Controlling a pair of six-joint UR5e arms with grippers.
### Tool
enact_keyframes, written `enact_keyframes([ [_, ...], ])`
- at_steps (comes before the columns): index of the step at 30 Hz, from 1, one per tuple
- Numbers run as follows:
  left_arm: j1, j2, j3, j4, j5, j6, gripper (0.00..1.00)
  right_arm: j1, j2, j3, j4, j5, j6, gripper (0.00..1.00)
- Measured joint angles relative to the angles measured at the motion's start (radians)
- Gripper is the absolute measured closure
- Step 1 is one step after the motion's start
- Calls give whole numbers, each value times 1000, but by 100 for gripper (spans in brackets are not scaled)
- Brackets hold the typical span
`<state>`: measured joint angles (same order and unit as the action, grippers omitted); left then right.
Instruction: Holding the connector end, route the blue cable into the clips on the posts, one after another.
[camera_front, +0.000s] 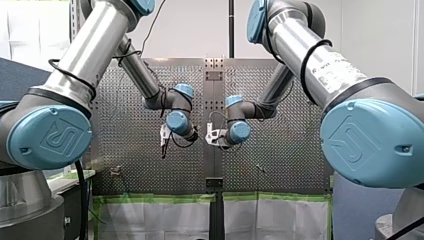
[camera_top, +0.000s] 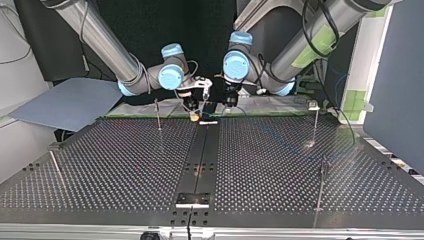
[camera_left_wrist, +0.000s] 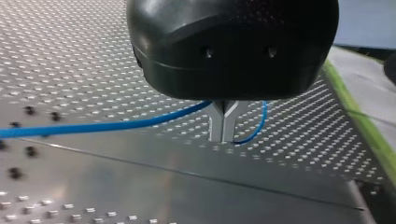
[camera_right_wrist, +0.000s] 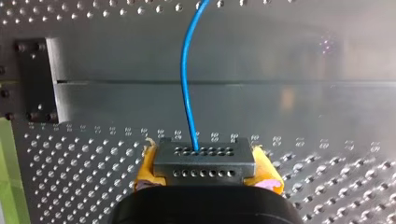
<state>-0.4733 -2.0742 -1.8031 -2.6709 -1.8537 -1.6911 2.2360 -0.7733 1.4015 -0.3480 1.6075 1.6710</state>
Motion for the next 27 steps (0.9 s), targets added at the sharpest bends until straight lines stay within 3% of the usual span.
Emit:
enact_keyframes([
  [11,-21,-105,-1,95,15,-9,100,-31,0,100,-101,0,-2,100],
  [21,-57,-196,0,151,-7,-34,100,-50,0,185,-186,10,-1,100],
  [27,-79,-211,0,163,-9,-53,100,-64,1,235,-236,16,5,100],
])
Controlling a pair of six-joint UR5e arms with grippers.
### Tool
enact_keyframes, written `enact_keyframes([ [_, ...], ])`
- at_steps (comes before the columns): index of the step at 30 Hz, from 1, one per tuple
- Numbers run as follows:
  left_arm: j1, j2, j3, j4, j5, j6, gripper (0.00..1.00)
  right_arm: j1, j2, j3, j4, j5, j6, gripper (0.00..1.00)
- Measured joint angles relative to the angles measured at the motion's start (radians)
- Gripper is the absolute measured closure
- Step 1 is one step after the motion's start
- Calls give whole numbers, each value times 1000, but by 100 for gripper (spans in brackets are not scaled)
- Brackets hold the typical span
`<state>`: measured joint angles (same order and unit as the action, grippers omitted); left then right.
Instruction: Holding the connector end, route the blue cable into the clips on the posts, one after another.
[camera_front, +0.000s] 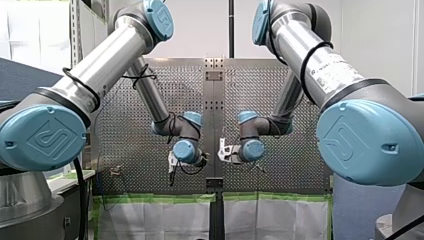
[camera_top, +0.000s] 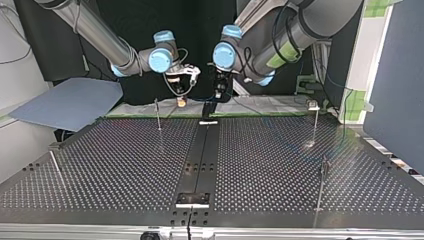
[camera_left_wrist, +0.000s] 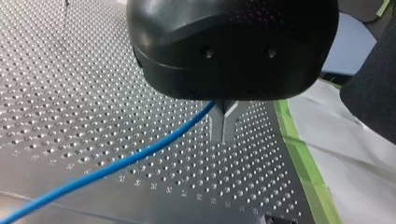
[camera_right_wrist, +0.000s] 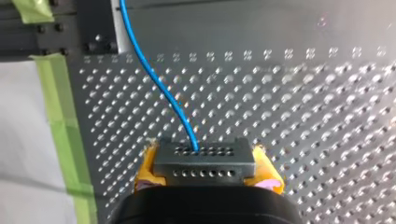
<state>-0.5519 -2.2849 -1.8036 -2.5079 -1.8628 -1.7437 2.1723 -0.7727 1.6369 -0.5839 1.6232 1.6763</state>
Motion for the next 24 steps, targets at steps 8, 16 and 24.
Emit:
enact_keyframes([
  [8,-30,-1,0,25,-21,-18,100,-16,1,67,-67,-4,15,100],
  [16,-70,-43,0,55,-39,-24,100,-37,26,132,-132,-5,18,100],
  [24,-132,-115,2,125,-86,-38,100,-70,65,193,-194,-1,28,100],
])
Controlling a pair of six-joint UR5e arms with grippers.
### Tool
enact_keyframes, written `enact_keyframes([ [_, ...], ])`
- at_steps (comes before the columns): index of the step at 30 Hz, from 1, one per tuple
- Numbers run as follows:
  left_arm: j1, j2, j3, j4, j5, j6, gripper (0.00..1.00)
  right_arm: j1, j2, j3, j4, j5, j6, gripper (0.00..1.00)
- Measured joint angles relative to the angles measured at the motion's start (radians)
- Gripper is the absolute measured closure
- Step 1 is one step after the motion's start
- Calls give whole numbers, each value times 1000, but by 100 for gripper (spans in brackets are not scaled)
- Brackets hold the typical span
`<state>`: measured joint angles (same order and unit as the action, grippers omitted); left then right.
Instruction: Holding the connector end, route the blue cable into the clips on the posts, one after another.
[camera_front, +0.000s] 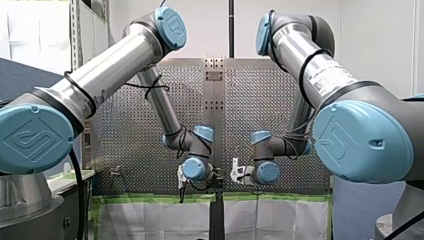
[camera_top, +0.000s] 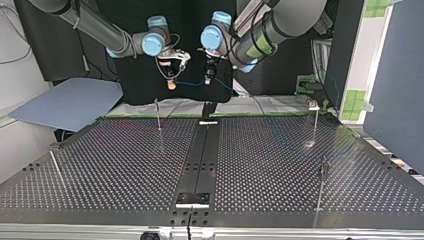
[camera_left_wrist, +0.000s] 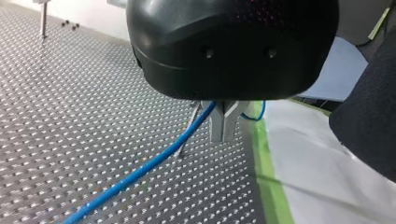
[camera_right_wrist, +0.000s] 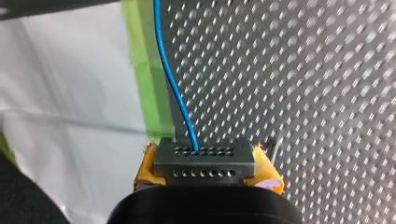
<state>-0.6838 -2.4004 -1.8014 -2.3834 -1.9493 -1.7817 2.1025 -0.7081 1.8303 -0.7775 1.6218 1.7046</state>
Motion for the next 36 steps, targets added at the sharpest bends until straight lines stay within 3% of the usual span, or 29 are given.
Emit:
enact_keyframes([
  [8,-27,-39,22,65,-17,4,100,-59,2,74,-74,-17,5,100],
  [16,-52,-87,84,80,-22,37,100,-126,3,134,-141,-79,5,100],
  [20,-63,-91,118,82,-31,41,100,-158,3,140,-174,-107,11,100],
  [27,-77,-93,168,83,-44,42,100,-203,3,140,-234,-160,44,100],
  [36,-94,-129,239,58,-57,54,100,-241,3,133,-315,-180,46,100],
])
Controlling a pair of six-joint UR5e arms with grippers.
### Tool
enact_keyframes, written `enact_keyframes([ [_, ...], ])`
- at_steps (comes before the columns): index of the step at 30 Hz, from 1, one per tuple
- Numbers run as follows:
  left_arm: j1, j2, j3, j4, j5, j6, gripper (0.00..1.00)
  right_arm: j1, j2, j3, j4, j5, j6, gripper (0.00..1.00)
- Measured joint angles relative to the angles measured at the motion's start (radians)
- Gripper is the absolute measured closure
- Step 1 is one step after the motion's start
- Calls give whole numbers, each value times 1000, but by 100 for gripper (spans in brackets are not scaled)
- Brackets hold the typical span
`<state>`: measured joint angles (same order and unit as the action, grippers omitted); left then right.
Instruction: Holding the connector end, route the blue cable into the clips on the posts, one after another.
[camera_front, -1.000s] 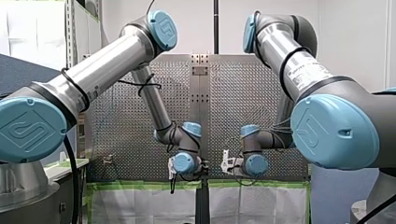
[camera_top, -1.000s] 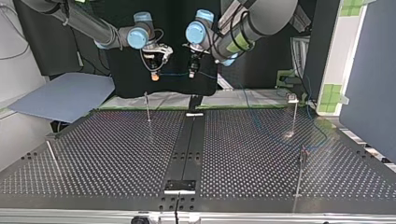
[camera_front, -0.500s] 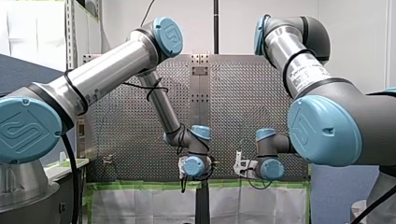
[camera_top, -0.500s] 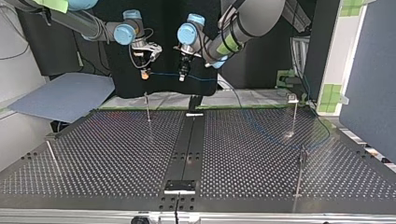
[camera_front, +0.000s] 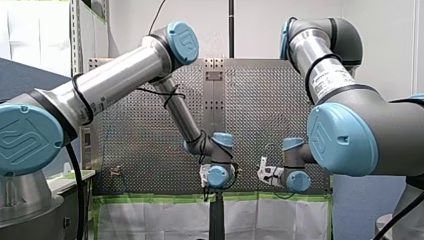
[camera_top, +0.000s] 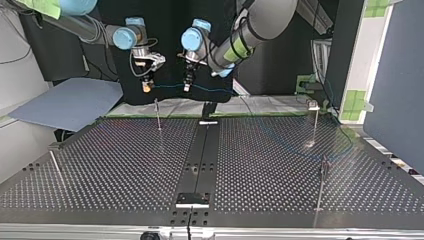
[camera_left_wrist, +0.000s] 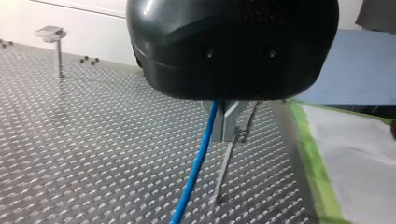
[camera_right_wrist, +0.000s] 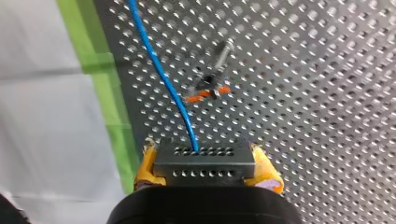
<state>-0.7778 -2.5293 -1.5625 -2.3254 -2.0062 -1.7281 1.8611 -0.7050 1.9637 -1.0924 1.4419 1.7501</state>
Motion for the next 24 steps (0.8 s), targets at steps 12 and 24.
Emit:
enact_keyframes([
  [12,-89,-101,102,-29,-83,18,100,-59,1,0,-109,-43,-6,100],
  [24,-93,-204,205,-37,-134,54,100,-112,8,0,-133,-55,-37,100],
])
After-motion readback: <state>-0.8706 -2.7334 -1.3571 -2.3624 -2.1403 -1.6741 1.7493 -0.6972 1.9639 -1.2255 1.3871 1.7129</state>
